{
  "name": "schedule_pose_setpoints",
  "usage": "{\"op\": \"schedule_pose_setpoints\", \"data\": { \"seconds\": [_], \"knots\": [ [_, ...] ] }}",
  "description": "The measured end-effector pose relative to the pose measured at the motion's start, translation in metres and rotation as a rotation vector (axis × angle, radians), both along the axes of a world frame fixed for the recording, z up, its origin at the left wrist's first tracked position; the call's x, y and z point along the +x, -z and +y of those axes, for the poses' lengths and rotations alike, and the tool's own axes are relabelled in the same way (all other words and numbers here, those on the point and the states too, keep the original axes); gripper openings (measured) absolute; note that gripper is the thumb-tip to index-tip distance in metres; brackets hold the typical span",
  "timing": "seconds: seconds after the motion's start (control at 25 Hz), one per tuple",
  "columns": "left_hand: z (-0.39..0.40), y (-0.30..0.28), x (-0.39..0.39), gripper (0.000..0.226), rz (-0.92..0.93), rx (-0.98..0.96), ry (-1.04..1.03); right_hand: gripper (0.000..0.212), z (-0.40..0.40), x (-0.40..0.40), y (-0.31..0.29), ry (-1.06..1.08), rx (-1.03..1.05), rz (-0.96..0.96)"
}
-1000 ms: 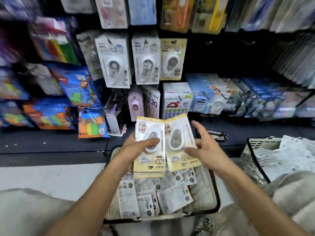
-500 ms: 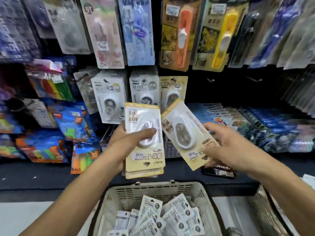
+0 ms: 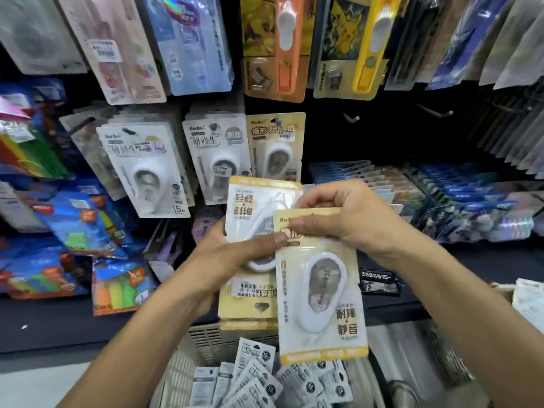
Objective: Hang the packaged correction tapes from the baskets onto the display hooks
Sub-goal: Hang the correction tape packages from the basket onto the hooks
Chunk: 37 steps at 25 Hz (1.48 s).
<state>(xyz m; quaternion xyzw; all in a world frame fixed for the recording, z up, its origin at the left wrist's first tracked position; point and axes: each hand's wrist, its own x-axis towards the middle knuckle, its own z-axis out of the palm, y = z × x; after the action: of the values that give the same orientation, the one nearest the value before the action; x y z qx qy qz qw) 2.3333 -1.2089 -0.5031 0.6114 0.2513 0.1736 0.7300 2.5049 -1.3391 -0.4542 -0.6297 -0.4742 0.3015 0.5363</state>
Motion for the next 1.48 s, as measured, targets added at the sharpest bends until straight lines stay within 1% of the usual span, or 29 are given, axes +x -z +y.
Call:
{"op": "schedule_pose_setpoints", "data": {
  "seconds": [0.04, 0.08, 0.12, 0.16, 0.2, 0.24, 0.28, 0.32, 0.36, 0.4, 0.44, 0.56, 0.64, 0.72, 0.8, 0.88, 0.92, 1.04, 1.08, 1.12, 1.16, 1.2, 1.24, 1.28, 1.32, 1.36, 1.44, 1.48],
  "knots": [
    [-0.001, -0.001, -0.001, 0.048, -0.012, -0.008, 0.01, 0.014, 0.004, -0.004, -0.002, 0.034, 0.038, 0.068],
    [-0.003, -0.001, -0.004, 0.041, -0.023, -0.011, 0.013, 0.017, 0.008, -0.009, -0.004, 0.07, 0.073, 0.101],
    [-0.005, -0.002, -0.008, 0.042, -0.028, -0.015, 0.008, 0.023, 0.012, -0.014, -0.006, 0.1, 0.099, 0.103],
    [-0.008, -0.003, -0.01, 0.049, -0.029, -0.02, -0.007, 0.031, 0.014, -0.017, -0.005, 0.142, 0.123, 0.13],
    [-0.011, -0.005, -0.012, 0.058, -0.031, -0.022, -0.044, 0.04, 0.014, -0.02, -0.003, 0.184, 0.141, 0.22],
    [-0.01, -0.007, -0.015, 0.066, -0.051, -0.027, -0.108, 0.048, 0.013, -0.023, -0.001, 0.199, 0.136, 0.356],
    [-0.006, -0.011, -0.018, 0.07, -0.092, -0.039, -0.178, 0.052, 0.011, -0.027, 0.0, 0.16, 0.089, 0.452],
    [0.0, -0.014, -0.021, 0.072, -0.137, -0.051, -0.229, 0.052, 0.008, -0.032, 0.001, 0.072, 0.02, 0.481],
    [0.006, -0.018, -0.024, 0.07, -0.161, -0.05, -0.254, 0.048, 0.004, -0.037, 0.005, -0.018, -0.043, 0.459],
    [0.011, -0.021, -0.028, 0.069, -0.166, -0.039, -0.251, 0.043, 0.003, -0.042, 0.009, -0.06, -0.076, 0.425],
    [0.014, -0.024, -0.032, 0.068, -0.165, -0.041, -0.239, 0.04, 0.002, -0.046, 0.012, -0.051, -0.073, 0.409],
    [0.024, -0.027, -0.04, 0.068, -0.167, -0.092, -0.241, 0.037, 0.01, -0.041, 0.007, 0.157, 0.045, 0.362],
    [0.036, -0.034, -0.039, 0.078, -0.148, -0.047, -0.272, 0.029, 0.017, -0.028, -0.003, 0.303, 0.035, 0.217],
    [0.063, -0.047, -0.04, 0.087, -0.171, -0.008, -0.274, 0.021, 0.036, -0.016, -0.017, 0.345, 0.044, 0.132],
    [0.069, -0.051, -0.041, 0.081, -0.191, 0.001, -0.264, 0.018, 0.039, -0.013, -0.019, 0.368, -0.006, 0.119],
    [0.07, -0.047, -0.044, 0.071, -0.23, -0.032, -0.225, 0.017, 0.035, -0.013, -0.012, 0.386, -0.04, 0.119],
    [0.07, -0.045, -0.043, 0.07, -0.239, -0.05, -0.221, 0.018, 0.035, -0.012, -0.006, 0.397, -0.045, 0.122],
    [0.07, -0.041, -0.041, 0.081, -0.258, -0.05, -0.232, 0.022, 0.038, -0.013, 0.003, 0.455, -0.027, 0.131],
    [0.068, -0.042, -0.039, 0.083, -0.263, -0.047, -0.238, 0.024, 0.041, -0.01, 0.004, 0.489, -0.027, 0.19],
    [0.067, -0.042, -0.037, 0.077, -0.274, -0.046, -0.235, 0.027, 0.044, -0.009, 0.002, 0.512, -0.038, 0.286],
    [0.065, -0.04, -0.033, 0.065, -0.288, -0.044, -0.226, 0.033, 0.046, -0.011, 0.003, 0.531, -0.054, 0.374],
    [0.062, -0.04, -0.03, 0.049, -0.299, -0.053, -0.218, 0.039, 0.048, -0.015, 0.004, 0.564, -0.078, 0.372],
    [0.058, -0.039, -0.028, 0.04, -0.313, -0.066, -0.213, 0.039, 0.047, -0.021, 0.007, 0.583, -0.081, 0.265],
    [0.055, -0.038, -0.025, 0.036, -0.326, -0.075, -0.216, 0.032, 0.046, -0.03, 0.011, 0.551, -0.034, 0.148],
    [0.052, -0.036, -0.023, 0.035, -0.341, -0.076, -0.227, 0.025, 0.044, -0.042, 0.012, 0.449, 0.05, 0.089],
    [0.049, -0.036, -0.021, 0.034, -0.348, -0.072, -0.247, 0.021, 0.041, -0.053, 0.012, 0.318, 0.115, 0.066],
    [0.043, -0.035, -0.015, 0.04, -0.339, -0.054, -0.286, 0.022, 0.04, -0.07, 0.013, 0.129, 0.121, 0.018],
    [0.041, -0.034, -0.014, 0.049, -0.318, -0.038, -0.302, 0.018, 0.041, -0.074, 0.015, 0.097, 0.099, 0.016]
  ]
}}
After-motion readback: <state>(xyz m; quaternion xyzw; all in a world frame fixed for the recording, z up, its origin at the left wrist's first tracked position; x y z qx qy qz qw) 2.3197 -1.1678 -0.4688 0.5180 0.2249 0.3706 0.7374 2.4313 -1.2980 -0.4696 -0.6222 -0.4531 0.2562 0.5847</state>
